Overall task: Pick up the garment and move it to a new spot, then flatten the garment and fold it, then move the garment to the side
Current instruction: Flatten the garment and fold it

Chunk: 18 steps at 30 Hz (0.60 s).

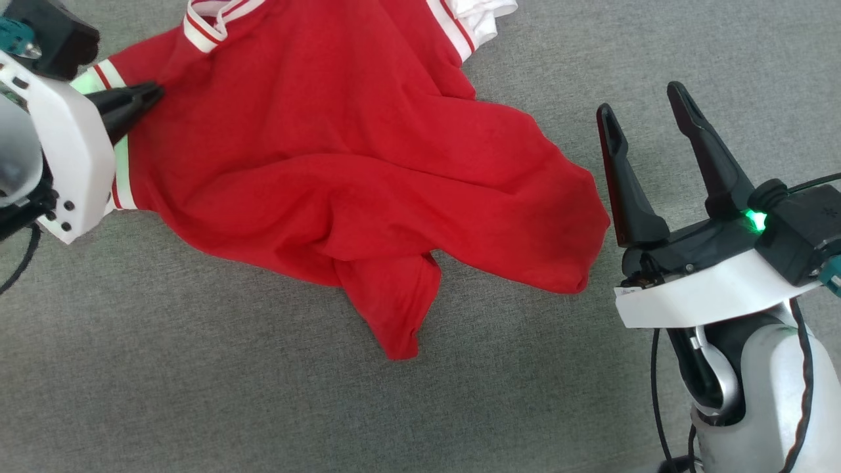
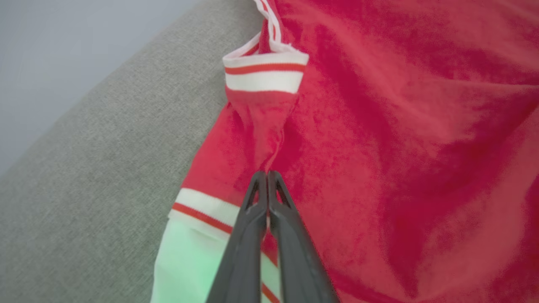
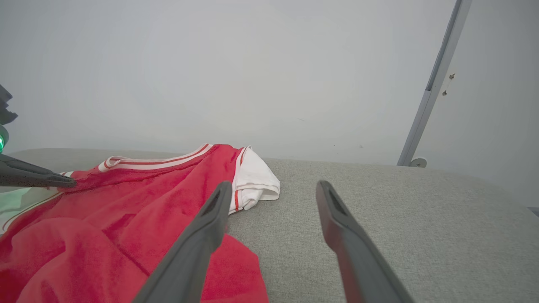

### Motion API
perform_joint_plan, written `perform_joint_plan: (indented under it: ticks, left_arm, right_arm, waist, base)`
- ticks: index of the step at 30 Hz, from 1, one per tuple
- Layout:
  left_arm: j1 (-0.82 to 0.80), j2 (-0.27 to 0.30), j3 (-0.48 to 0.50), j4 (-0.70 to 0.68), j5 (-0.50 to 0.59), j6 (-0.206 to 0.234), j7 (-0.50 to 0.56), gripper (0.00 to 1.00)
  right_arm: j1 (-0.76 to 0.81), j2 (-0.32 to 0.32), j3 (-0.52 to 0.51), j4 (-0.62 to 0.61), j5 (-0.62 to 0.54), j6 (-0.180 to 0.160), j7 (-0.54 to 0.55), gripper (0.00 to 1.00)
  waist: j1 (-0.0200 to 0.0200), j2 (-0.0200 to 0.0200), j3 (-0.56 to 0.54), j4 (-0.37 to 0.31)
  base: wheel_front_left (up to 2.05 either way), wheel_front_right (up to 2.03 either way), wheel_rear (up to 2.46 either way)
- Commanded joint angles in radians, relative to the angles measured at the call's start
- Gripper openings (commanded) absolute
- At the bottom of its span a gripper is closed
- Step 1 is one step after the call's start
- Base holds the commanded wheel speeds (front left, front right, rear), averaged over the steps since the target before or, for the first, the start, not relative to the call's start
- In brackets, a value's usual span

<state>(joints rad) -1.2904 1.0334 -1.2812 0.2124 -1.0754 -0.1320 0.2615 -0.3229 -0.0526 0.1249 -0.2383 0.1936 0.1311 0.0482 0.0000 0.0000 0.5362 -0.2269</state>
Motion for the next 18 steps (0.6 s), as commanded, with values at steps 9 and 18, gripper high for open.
perform_joint_plan:
  ticks: [9, 18]
  left_arm:
    - [-0.129, 0.014, 0.008, 0.200, -0.072, 0.002, -0.152, 0.00]
    - [-0.138, -0.016, 0.002, 0.430, -0.052, 0.003, -0.204, 0.07]
  right_arm:
    - [-0.012, 0.003, 0.024, -0.014, 0.011, -0.001, -0.009, 1.00]
    - [-0.002, 0.003, 0.059, -0.016, 0.021, -0.001, -0.018, 1.00]
  waist:
    - [0.0000, 0.0000, 0.027, -0.018]
    - [0.0000, 0.0000, 0.049, -0.056]
  base:
    - [0.00, 0.00, 0.00]
    - [0.00, 0.00, 0.00]
